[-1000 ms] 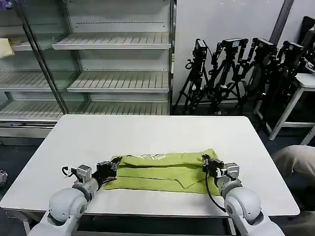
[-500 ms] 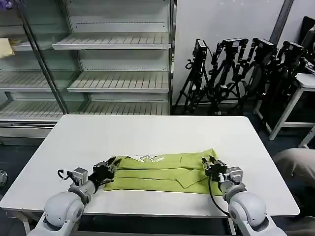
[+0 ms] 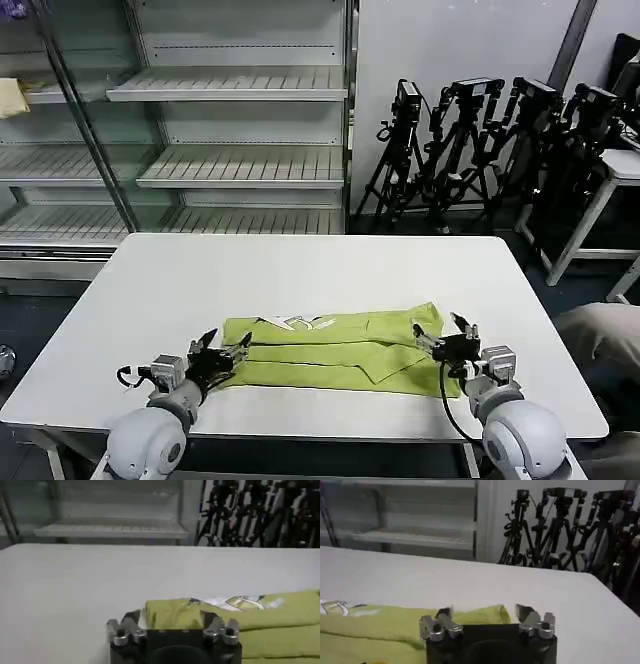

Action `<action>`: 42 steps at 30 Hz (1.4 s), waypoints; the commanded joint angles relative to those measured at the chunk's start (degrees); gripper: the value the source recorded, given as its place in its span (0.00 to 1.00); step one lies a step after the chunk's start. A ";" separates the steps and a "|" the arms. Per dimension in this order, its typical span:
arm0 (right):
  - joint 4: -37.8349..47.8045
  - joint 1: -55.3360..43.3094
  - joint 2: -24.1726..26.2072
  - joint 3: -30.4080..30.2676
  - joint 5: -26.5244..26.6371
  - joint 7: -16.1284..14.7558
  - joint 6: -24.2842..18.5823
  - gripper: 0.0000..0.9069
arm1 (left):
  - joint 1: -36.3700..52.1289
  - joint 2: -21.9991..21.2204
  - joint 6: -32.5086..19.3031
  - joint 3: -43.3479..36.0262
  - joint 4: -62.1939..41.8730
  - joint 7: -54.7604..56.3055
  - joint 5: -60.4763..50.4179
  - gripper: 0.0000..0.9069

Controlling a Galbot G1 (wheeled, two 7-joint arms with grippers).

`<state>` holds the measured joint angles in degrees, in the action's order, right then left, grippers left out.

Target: Fold and organize the clothes.

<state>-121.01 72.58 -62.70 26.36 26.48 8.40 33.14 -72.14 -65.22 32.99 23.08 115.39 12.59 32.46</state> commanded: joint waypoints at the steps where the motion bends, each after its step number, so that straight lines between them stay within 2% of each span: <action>1: -1.39 2.03 0.02 1.97 -0.20 -0.16 -0.03 1.00 | -1.48 -1.75 0.09 -0.52 0.84 8.60 8.50 0.01; 18: -1.18 3.58 -0.34 2.92 -0.19 -0.18 -0.06 1.00 | -2.62 -4.25 0.01 0.19 -0.37 6.56 11.16 0.01; 30: -1.71 4.68 -0.33 3.53 -0.26 -0.05 -0.08 1.00 | -0.84 -3.89 -1.34 0.80 -1.97 5.09 6.46 0.01; 34: -1.86 4.51 -0.32 3.44 -0.24 -0.04 -0.08 1.00 | -0.72 -1.54 0.02 5.17 -1.62 1.91 2.20 0.01; 41: -1.85 3.24 -0.93 1.87 -0.65 0.00 -0.07 1.00 | -3.95 10.50 0.00 18.67 -3.94 -5.18 -1.46 0.01; 42: -1.75 2.94 -0.84 1.43 -0.83 -0.01 -0.08 1.00 | -4.71 12.29 -0.17 22.55 -4.70 -6.77 -2.08 0.01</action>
<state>-122.87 76.23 -63.47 28.96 25.90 8.35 33.07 -74.56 -63.37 32.89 31.30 112.54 12.78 35.03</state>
